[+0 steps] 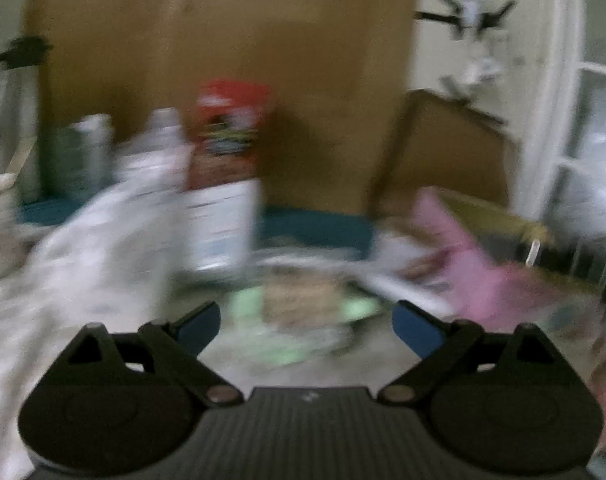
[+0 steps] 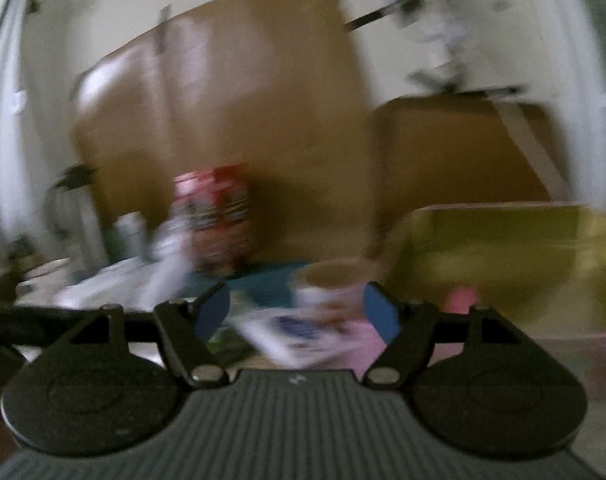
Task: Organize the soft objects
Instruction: 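Carry the pink toy into the pink tin box and open the right tool, then reach the right tool to the blue-and-white wipes packet and grasp it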
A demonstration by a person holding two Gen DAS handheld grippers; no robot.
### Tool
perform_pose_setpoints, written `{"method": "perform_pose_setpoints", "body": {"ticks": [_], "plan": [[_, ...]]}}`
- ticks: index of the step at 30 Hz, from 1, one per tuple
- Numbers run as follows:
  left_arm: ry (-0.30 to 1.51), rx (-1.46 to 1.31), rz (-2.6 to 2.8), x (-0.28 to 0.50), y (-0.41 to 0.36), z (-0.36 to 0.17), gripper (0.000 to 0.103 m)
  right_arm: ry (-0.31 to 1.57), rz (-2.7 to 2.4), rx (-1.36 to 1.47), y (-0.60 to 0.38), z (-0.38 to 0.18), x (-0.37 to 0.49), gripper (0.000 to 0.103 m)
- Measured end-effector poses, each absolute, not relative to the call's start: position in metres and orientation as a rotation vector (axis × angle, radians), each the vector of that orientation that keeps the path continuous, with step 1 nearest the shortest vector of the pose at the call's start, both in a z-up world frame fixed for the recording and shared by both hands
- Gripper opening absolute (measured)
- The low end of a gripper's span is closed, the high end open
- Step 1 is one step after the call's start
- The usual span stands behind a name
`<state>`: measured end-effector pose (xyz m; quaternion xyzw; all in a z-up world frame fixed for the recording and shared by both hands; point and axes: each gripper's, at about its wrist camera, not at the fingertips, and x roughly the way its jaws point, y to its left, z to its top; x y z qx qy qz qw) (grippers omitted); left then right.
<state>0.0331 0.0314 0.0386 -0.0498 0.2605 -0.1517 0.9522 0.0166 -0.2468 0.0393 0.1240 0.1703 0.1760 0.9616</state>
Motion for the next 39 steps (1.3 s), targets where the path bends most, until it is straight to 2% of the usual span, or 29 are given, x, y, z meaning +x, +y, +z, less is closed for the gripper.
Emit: {"method": "perform_pose_setpoints", "body": {"ticks": [5,7,15,16,17,19,22,25,28,32,39], "plan": [[0.522,-0.142,-0.260,0.031,0.068,0.018,0.096,0.502,0.534,0.389,-0.188,0.050,0.089,0.076],[0.529,-0.203,-0.280,0.033,0.077,0.012,0.093,0.551,0.559,0.397,-0.163,0.052,0.121,0.076],[0.461,-0.301,-0.326,0.028,0.090,0.013,0.094,0.750,0.535,0.352,-0.101,0.031,0.202,0.075],[0.452,-0.305,-0.321,0.026,0.091,0.013,0.094,0.783,0.559,0.374,-0.098,0.028,0.209,0.069],[0.440,-0.310,-0.317,0.024,0.092,0.013,0.094,0.804,0.578,0.386,-0.096,0.027,0.211,0.038],[0.403,-0.325,-0.310,0.015,0.098,0.013,0.098,0.755,0.578,0.381,-0.096,0.037,0.199,0.036],[0.358,-0.362,-0.295,0.009,0.106,0.014,0.101,0.580,0.637,0.333,-0.102,0.064,0.163,0.036],[0.368,-0.416,-0.290,0.012,0.115,0.013,0.101,0.328,0.680,0.138,-0.111,0.089,0.100,0.036],[0.416,-0.492,-0.299,0.021,0.127,0.008,0.101,0.194,0.716,-0.016,-0.127,0.091,0.037,0.037],[0.459,-0.536,-0.293,0.029,0.133,0.002,0.101,0.165,0.690,-0.198,-0.149,0.070,-0.022,0.037],[0.490,-0.392,-0.262,0.026,0.111,0.007,0.101,0.202,0.550,-0.578,-0.130,0.014,-0.063,0.038]]}}
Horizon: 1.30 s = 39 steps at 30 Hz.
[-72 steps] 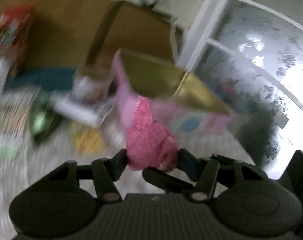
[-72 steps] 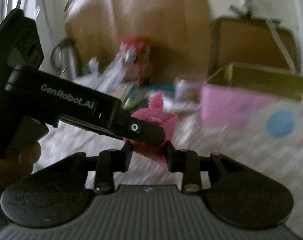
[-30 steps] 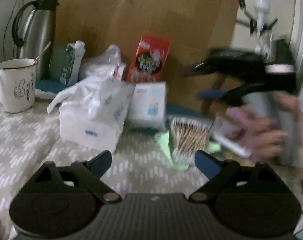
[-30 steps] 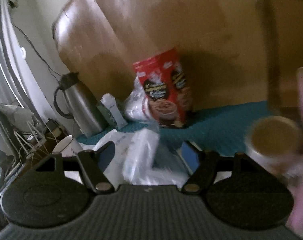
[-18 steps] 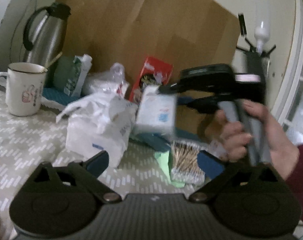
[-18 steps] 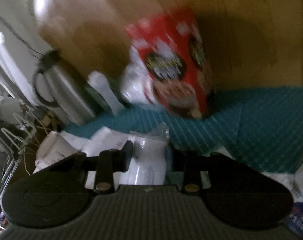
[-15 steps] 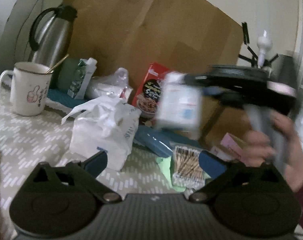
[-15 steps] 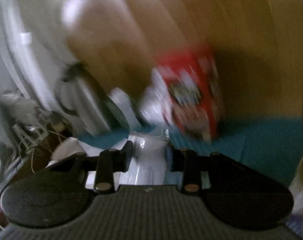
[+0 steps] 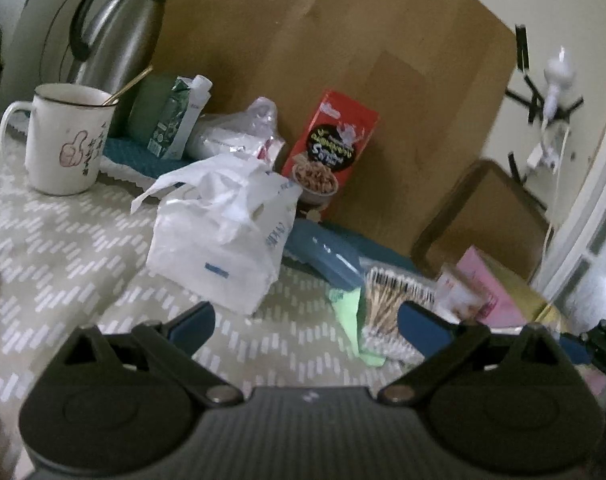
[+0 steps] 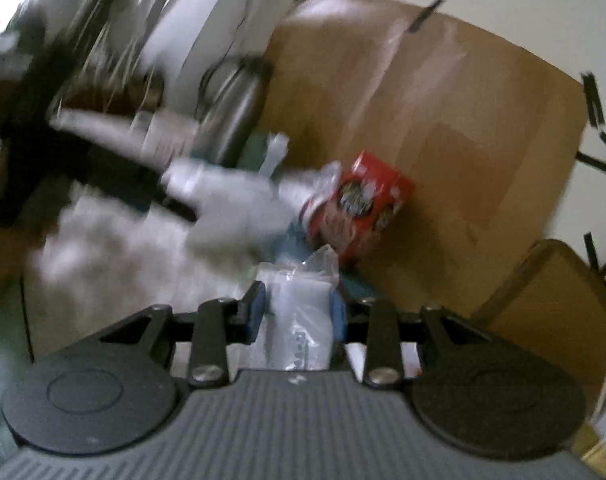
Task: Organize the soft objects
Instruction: 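Reach the right tool to the blue-and-white wipes packet and grasp it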
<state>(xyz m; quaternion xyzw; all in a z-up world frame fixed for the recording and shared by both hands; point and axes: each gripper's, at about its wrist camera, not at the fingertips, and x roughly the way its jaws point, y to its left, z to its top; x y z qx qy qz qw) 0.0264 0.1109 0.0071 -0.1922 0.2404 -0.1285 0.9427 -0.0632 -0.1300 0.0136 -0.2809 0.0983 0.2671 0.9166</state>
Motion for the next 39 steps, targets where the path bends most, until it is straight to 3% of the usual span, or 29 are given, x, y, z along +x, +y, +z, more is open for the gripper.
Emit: {"method": "perform_pose_setpoints", "body": {"ticks": [2,8,11,23,26,27,28,30,39], "plan": [[0.501,-0.390,-0.257,0.022,0.110,0.008,0.101,0.194,0.544,-0.624,-0.117,0.005,-0.069,0.039],[0.533,-0.407,-0.264,0.000,0.120,0.014,0.101,0.253,0.708,-0.519,-0.107,0.007,-0.075,0.081],[0.550,-0.393,-0.286,-0.010,0.121,0.019,0.101,0.287,0.792,-0.404,-0.122,0.015,-0.075,0.088],[0.669,-0.347,-0.402,-0.025,0.096,0.012,0.101,0.527,0.875,-0.070,-0.171,-0.001,-0.064,0.090],[0.715,-0.307,-0.452,-0.023,0.083,0.006,0.088,0.569,0.899,-0.076,-0.161,-0.008,-0.068,0.090],[0.736,-0.286,-0.476,-0.022,0.077,0.004,0.075,0.590,0.895,-0.082,-0.159,-0.012,-0.067,0.089],[0.761,-0.267,-0.500,-0.021,0.070,0.000,0.068,0.613,0.888,-0.091,-0.155,-0.017,-0.064,0.083],[0.764,-0.249,-0.509,-0.020,0.059,-0.002,0.068,0.585,0.848,-0.106,-0.153,-0.020,-0.066,0.066],[0.627,-0.129,-0.697,0.018,-0.015,0.052,0.067,0.410,0.633,-0.045,-0.214,0.010,-0.072,0.065]]}}
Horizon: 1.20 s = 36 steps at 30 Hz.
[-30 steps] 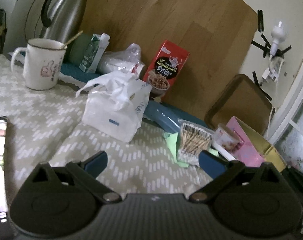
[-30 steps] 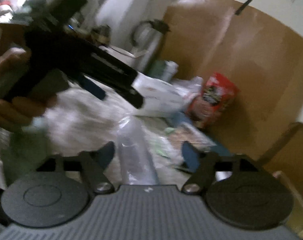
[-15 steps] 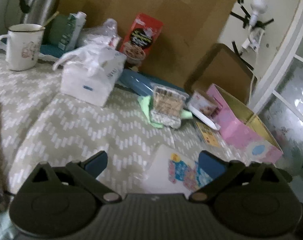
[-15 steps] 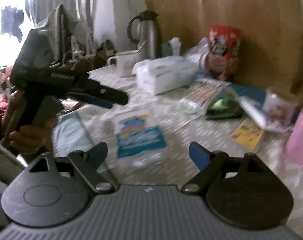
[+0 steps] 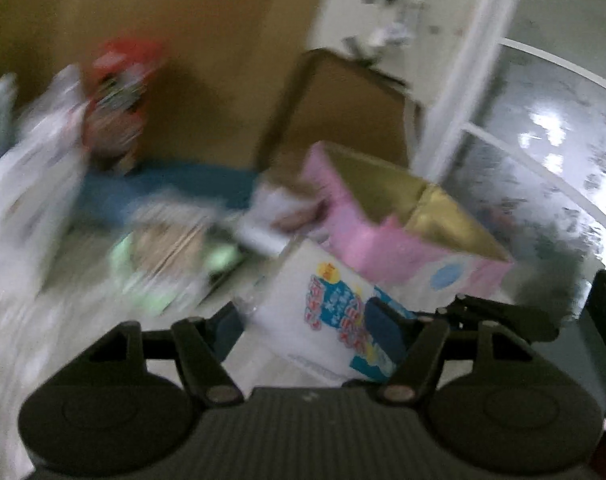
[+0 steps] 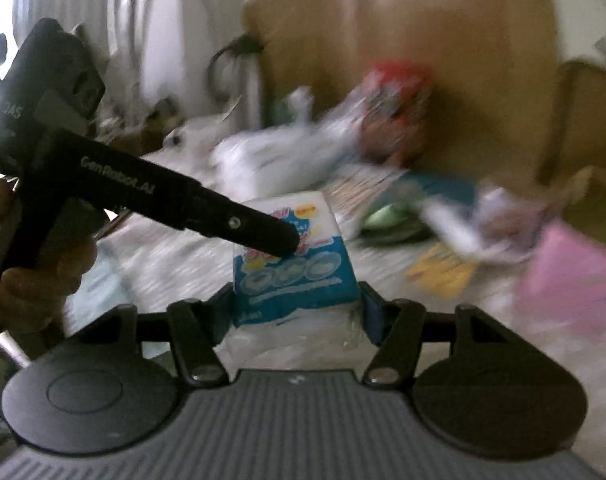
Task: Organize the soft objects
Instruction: 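Reach the right tool to the blue-and-white wipes packet and grasp it, then drop the wipes packet into the pink tin with the right tool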
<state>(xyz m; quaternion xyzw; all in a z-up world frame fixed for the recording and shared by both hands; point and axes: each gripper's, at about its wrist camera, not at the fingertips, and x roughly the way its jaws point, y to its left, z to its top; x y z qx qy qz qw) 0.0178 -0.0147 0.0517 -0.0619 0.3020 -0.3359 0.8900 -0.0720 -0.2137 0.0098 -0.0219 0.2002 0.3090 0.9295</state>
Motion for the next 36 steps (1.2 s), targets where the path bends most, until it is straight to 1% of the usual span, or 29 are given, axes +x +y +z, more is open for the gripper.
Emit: {"method": "perform_pose_setpoints", "body": {"ticks": [5,9,11,12,13,14,15,16,18,22,26,28,29,30,31,32,34,36], "plan": [[0.567,-0.051,-0.810,0.050,-0.099,0.082,0.069,0.317,0.424,-0.014,-0.270,0.028,-0.065,0.065],[0.578,-0.017,-0.857,0.071,-0.172,0.092,0.070,0.276,0.232,-0.011,-0.314,0.032,-0.047,0.065],[0.571,0.025,-0.847,0.076,-0.205,0.090,0.077,0.278,0.149,0.004,-0.334,0.030,-0.034,0.065],[0.565,0.051,-0.825,0.079,-0.220,0.088,0.084,0.279,0.106,0.009,-0.343,0.027,-0.030,0.066],[0.556,0.078,-0.797,0.081,-0.235,0.086,0.085,0.280,0.044,0.010,-0.352,0.024,-0.023,0.068],[0.562,0.099,-0.772,0.083,-0.247,0.082,0.085,0.285,-0.008,0.002,-0.359,0.020,-0.017,0.072],[0.578,0.103,-0.758,0.085,-0.254,0.078,0.085,0.297,-0.068,-0.011,-0.366,0.014,-0.011,0.088],[0.598,0.094,-0.751,0.085,-0.255,0.075,0.085,0.304,-0.116,-0.019,-0.371,0.009,-0.007,0.096],[0.607,0.072,-0.762,0.081,-0.251,0.069,0.085,0.312,-0.146,0.006,-0.382,0.002,-0.012,0.096],[0.566,0.071,-0.748,0.061,-0.226,0.068,0.085,0.274,-0.147,0.049,-0.386,-0.001,-0.033,0.096],[0.537,0.017,-0.753,0.037,-0.166,0.068,0.085,0.190,-0.122,0.105,-0.377,0.008,-0.050,0.095],[0.528,-0.007,-0.733,0.028,-0.132,0.066,0.086,0.151,-0.093,0.130,-0.369,0.014,-0.053,0.092],[0.525,-0.023,-0.714,0.024,-0.111,0.063,0.086,0.138,-0.065,0.141,-0.364,0.017,-0.055,0.087],[0.522,-0.037,-0.690,0.019,-0.089,0.058,0.086,0.134,-0.035,0.152,-0.360,0.019,-0.053,0.079],[0.522,-0.043,-0.662,0.017,-0.074,0.056,0.086,0.139,0.015,0.167,-0.354,0.022,-0.051,0.066],[0.524,-0.048,-0.616,0.013,-0.054,0.049,0.086,0.153,0.064,0.185,-0.349,0.024,-0.048,0.061],[0.541,-0.060,-0.533,0.010,-0.022,0.038,0.086,0.211,0.189,0.244,-0.335,0.028,-0.033,0.047],[0.570,-0.093,-0.445,0.013,0.010,0.026,0.086,0.291,0.317,0.324,-0.315,0.029,-0.010,0.041]]}}
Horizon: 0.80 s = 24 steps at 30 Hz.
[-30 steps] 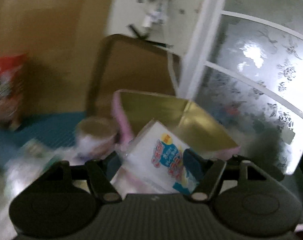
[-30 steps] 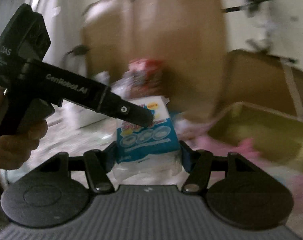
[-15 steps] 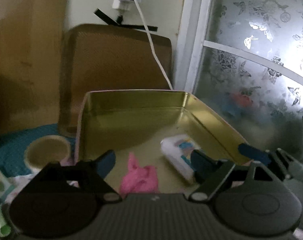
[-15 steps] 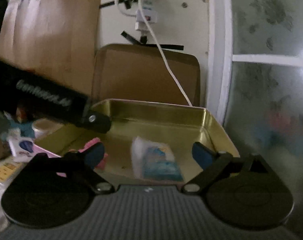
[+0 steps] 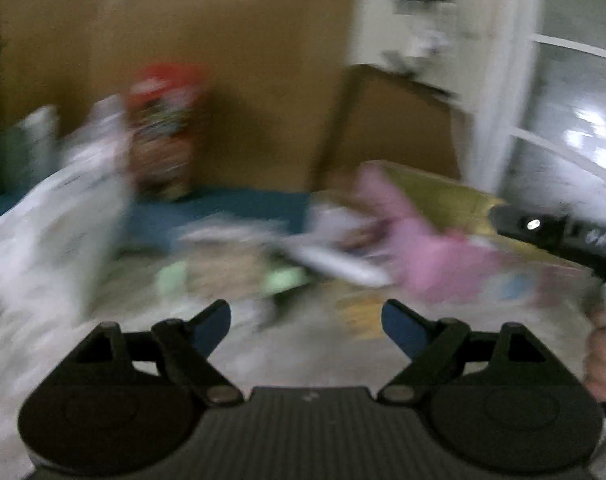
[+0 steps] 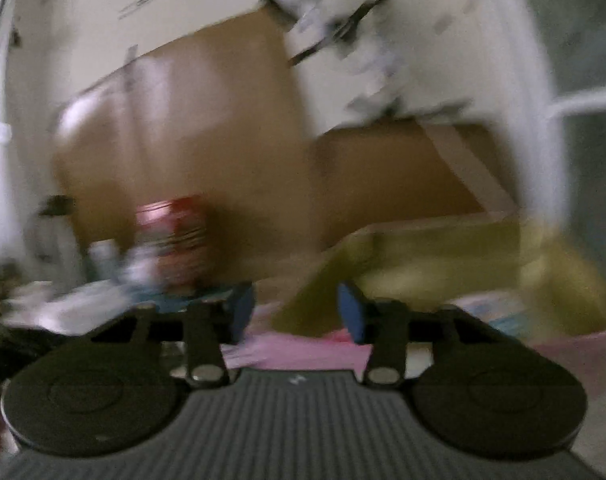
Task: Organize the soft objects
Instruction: 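Drop the wipes packet into the pink tin with the right tool, then grasp the bundle of cotton swabs with the right tool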
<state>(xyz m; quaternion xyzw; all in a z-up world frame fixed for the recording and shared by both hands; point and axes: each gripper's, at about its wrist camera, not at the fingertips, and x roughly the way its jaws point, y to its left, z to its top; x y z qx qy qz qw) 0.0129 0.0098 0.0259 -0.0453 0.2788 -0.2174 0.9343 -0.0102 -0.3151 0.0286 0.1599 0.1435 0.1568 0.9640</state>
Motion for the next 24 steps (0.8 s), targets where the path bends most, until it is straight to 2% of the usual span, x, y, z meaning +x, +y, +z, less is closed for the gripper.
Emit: {"method": "perform_pose_setpoints", "body": {"ticks": [2,5,6,8,9,11,12,13,14,15,20,23,24], "plan": [[0.586,-0.122,-0.355,0.017,0.036,0.017,0.086,0.365,0.413,0.386,-0.292,0.028,0.015,0.036],[0.577,-0.143,-0.268,0.019,0.061,0.011,0.086,0.435,0.504,0.439,-0.253,0.028,0.052,0.037],[0.577,-0.153,-0.255,0.021,0.067,0.009,0.086,0.464,0.525,0.454,-0.241,0.027,0.065,0.041],[0.590,-0.195,-0.242,0.023,0.077,0.007,0.086,0.513,0.564,0.484,-0.222,0.023,0.087,0.055],[0.597,-0.226,-0.249,0.024,0.082,0.006,0.086,0.535,0.577,0.483,-0.213,0.021,0.097,0.065],[0.592,-0.267,-0.259,0.024,0.090,0.006,0.086,0.581,0.563,0.459,-0.195,0.016,0.113,0.070],[0.588,-0.281,-0.261,0.024,0.092,0.006,0.086,0.601,0.573,0.451,-0.188,0.014,0.119,0.068],[0.585,-0.291,-0.262,0.022,0.095,0.006,0.086,0.625,0.600,0.441,-0.180,0.013,0.125,0.056],[0.579,-0.309,-0.263,0.020,0.101,0.008,0.086,0.639,0.618,0.426,-0.173,0.013,0.125,0.041],[0.572,-0.323,-0.263,0.017,0.107,0.010,0.086,0.644,0.640,0.407,-0.168,0.014,0.121,0.017],[0.528,-0.428,-0.256,0.002,0.143,0.023,0.086,0.582,0.851,0.214,-0.140,0.036,0.065,0.017],[0.521,-0.459,-0.246,-0.004,0.156,0.027,0.086,0.602,1.009,0.108,-0.125,0.034,0.025,0.021],[0.521,-0.458,-0.245,-0.005,0.158,0.027,0.086,0.602,1.032,0.072,-0.123,0.032,0.013,0.030]]}}
